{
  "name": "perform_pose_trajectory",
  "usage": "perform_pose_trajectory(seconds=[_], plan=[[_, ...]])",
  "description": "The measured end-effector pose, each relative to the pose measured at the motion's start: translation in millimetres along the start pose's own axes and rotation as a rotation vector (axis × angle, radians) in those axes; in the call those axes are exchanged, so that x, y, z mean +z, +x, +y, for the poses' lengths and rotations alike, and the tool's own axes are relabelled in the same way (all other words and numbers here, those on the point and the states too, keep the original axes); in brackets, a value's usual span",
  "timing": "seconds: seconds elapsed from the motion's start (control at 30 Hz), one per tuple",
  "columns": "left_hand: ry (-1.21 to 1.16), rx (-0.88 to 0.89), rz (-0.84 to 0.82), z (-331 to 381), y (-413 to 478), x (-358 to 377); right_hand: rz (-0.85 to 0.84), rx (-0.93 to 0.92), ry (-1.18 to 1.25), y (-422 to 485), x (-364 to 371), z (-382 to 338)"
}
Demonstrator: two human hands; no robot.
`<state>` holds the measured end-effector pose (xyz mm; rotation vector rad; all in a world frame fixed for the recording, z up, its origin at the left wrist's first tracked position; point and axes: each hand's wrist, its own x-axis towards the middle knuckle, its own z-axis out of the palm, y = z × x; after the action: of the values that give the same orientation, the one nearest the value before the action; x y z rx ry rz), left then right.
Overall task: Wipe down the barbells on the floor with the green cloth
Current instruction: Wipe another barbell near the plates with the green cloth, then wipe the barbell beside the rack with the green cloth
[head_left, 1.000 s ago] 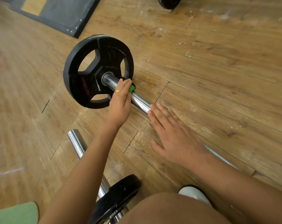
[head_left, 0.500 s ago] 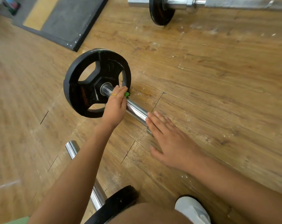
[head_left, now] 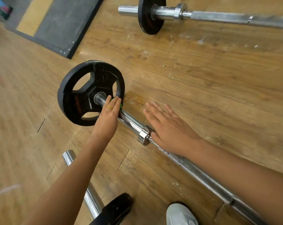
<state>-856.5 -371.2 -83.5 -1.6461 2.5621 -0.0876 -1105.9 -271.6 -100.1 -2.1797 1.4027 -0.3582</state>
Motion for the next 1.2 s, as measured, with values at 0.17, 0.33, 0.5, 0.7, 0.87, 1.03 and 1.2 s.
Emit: perform_pose_trajectory(seconds=[0.17, 0.33, 0.5, 0.7, 0.87, 1.03, 1.2], plan=[[0.042, 0.089, -0.022, 19, 3, -39, -0.047, 0.043, 0.01, 2, -44, -10], [0.053, 0.255, -0.076, 54, 12, -88, -0.067, 0.124, 0.049, -10, -105, -13], [0.09, 0.317, -0.101, 91, 9, -141, -0.124, 0.207, 0.005, -43, -167, -14], [0.02, 0.307, -0.138, 126, -16, -222, -0.197, 0.241, -0.015, -94, -249, -43], [-0.024, 0.336, -0.154, 161, -37, -295, -0.135, 0.258, -0.104, -128, -315, -85], [-0.036, 0.346, -0.13, 185, -41, -356, -0.094, 0.287, -0.162, -149, -366, -106], [-0.056, 0.309, -0.114, 195, -38, -394, -0.072, 0.328, -0.208, -155, -399, -114]])
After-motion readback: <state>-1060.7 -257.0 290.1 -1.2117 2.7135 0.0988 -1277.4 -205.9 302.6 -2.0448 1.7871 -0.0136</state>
